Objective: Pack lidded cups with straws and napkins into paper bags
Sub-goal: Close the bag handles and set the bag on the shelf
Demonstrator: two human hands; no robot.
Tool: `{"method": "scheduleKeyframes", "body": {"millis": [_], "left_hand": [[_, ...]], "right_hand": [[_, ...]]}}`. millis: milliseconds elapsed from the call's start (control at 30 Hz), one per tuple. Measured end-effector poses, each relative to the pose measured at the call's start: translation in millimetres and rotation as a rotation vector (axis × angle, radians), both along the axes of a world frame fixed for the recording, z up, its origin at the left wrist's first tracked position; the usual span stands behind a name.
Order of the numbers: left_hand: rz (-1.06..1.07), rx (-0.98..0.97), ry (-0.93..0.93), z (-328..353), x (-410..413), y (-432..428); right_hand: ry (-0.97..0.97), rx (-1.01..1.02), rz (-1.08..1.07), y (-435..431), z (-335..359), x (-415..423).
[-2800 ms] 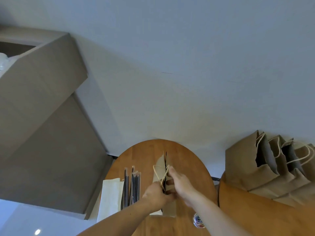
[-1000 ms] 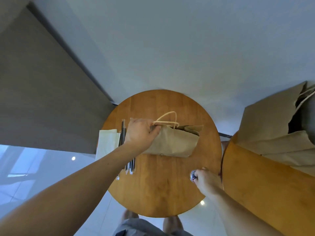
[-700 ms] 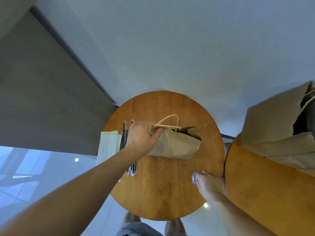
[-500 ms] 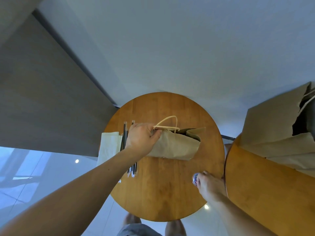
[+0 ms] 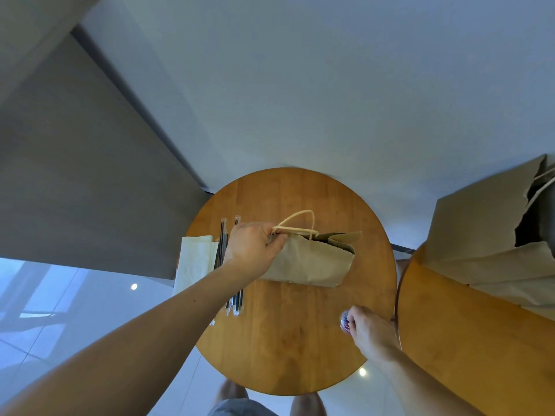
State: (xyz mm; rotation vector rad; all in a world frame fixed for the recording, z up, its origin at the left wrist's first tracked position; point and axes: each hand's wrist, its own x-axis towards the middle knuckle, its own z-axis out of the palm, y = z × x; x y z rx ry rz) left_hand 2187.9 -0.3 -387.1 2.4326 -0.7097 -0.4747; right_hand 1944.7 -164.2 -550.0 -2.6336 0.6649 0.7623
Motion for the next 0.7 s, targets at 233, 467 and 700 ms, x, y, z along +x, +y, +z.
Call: {"method": "scheduleKeyframes", "body": {"millis": [233,467,700], "left_hand": [[-0.005,-0.022,-0.021,-0.2,3.8,-2.0],[-0.016,-0.006,-0.004,-1.3,6.1,-4.6],[-0.035,0.049,0.042,3.0,8.8,-6.1]], "right_hand": [[-0.018,0.091,-0.093,-3.8,-12.3,-4.5],[-0.171,0.112,-0.235,-7.3,6.2,-2.6],[-0.344,0.33,-0.201,10.6,70.7,35.0]]}}
